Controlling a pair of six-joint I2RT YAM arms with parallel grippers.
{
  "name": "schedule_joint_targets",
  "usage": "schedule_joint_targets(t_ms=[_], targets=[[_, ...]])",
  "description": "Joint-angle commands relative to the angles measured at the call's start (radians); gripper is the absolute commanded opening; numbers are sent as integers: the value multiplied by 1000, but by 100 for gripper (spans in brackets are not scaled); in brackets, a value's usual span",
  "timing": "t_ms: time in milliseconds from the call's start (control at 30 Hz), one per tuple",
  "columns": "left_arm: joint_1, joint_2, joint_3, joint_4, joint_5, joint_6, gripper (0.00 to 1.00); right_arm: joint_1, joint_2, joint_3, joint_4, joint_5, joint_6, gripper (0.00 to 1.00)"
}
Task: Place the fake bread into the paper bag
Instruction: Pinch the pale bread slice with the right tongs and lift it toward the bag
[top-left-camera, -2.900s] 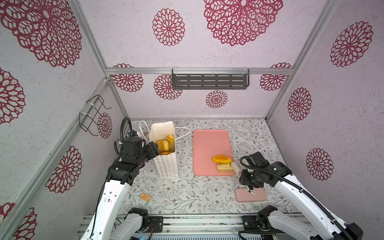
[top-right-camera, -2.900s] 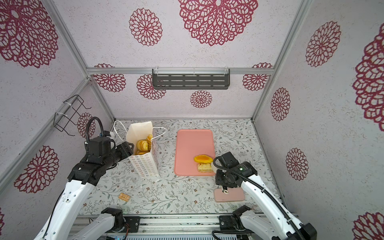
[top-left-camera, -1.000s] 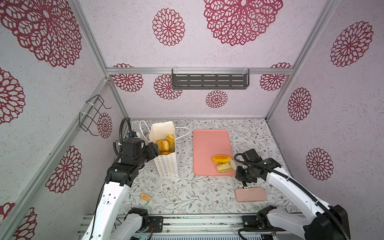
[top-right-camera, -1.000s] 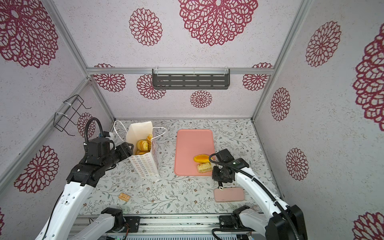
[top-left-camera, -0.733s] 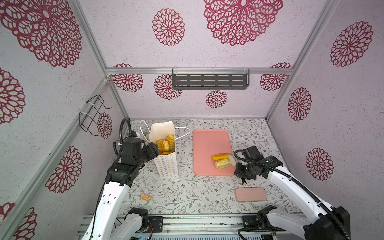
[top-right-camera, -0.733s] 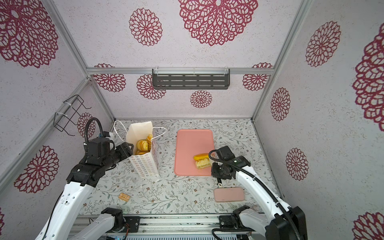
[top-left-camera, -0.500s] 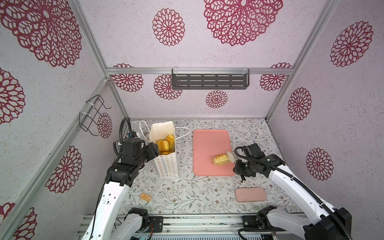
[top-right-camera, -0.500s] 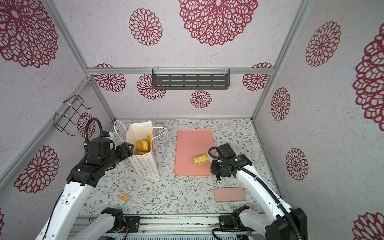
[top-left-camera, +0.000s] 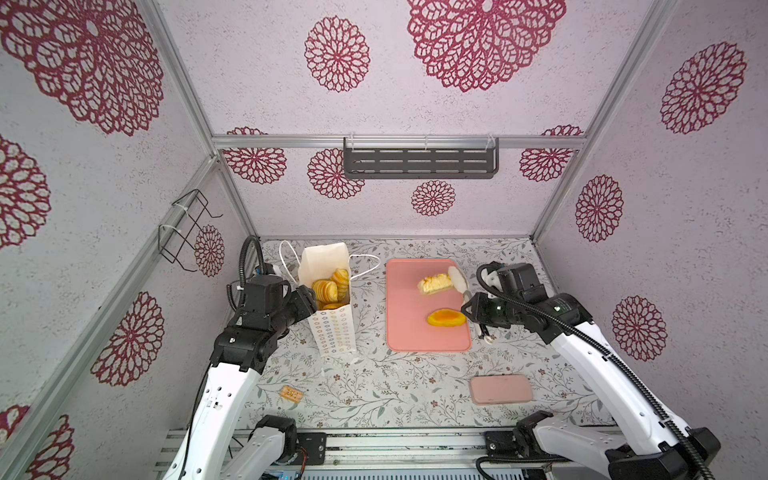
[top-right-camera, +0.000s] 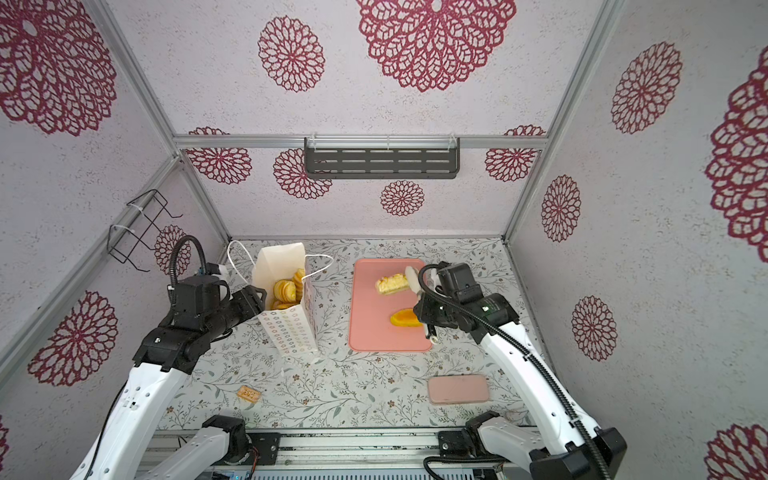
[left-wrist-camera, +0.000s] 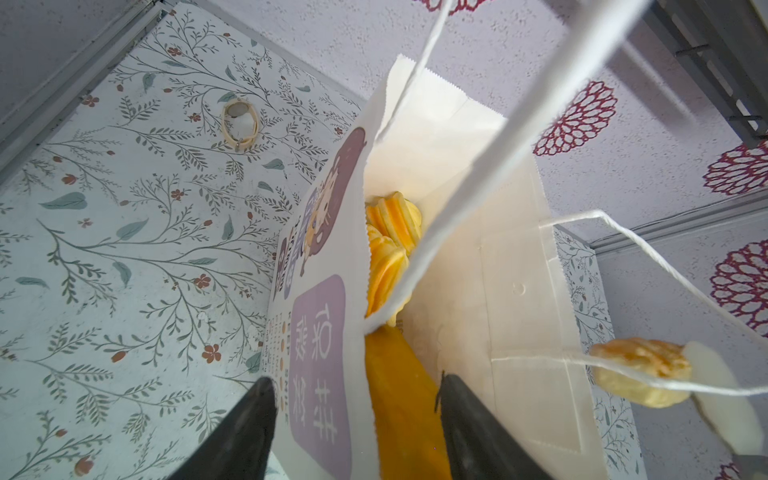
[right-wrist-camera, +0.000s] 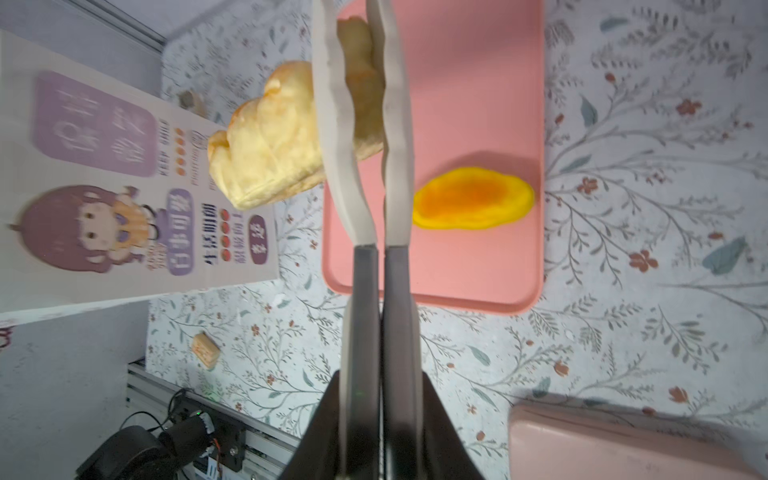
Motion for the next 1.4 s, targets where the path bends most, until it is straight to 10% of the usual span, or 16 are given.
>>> schedule_joint_targets(t_ms=[0, 433, 1367], targets=[[-3, 0, 31, -10, -13, -3, 62, -1, 13, 107, 132, -57, 31, 0], [-3, -20, 38, -43, -21, -12, 40, 235, 234, 426, 347, -67, 32, 0], [-4, -26, 25, -60, -32, -26, 22, 475, 696, 917, 10, 184, -258, 8]])
